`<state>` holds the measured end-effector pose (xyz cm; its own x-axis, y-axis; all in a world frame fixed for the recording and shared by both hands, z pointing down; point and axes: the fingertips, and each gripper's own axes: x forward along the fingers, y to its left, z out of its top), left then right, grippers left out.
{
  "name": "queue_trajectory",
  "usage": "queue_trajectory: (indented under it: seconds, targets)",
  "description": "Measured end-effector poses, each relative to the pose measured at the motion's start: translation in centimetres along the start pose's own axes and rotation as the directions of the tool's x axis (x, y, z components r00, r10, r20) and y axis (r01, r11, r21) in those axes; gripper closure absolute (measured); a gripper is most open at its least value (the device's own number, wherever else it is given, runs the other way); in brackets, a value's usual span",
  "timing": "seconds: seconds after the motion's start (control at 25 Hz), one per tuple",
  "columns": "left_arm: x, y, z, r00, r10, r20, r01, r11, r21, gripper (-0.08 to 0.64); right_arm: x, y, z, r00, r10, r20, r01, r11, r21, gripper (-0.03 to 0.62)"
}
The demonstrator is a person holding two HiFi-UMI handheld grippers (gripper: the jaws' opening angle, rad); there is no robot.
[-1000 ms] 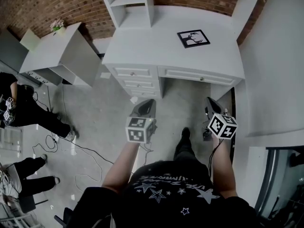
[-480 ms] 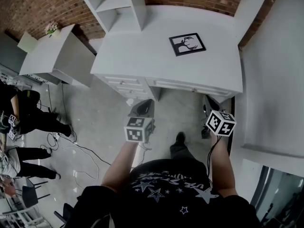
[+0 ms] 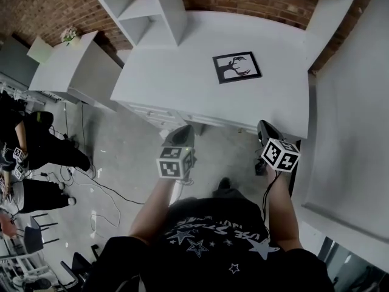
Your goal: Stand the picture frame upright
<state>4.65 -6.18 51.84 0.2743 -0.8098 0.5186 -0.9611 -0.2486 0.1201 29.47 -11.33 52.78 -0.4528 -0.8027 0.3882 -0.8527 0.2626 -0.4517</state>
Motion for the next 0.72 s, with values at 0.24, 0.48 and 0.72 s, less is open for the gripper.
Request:
queue_trajectory:
  seconds: [0.24, 0.48, 0.72]
  targets:
    - [0.0, 0.1, 1.1, 0.999, 0.040, 0.002, -0.040, 0.999, -0.017, 0.541, 2.6, 0.2, 0.5, 0.999, 0.037, -0.033, -0.037, 0.999, 0.013, 0.577]
    - [0.7, 0.8, 1.5, 0.999, 0.046, -0.007, -0.046, 0.999, -0.010, 0.541, 4.1, 1.3, -0.4, 0.997, 0.056, -0.059, -0.056, 0.998, 0.017, 0.577]
    - [3.2, 1.6, 2.4, 1.000, -0.002, -0.011, 0.002, 1.000, 0.014, 0.540, 5.4, 0.3, -0.1, 0.999, -0.008, -0.051, 0.010, 0.999, 0.042, 0.577]
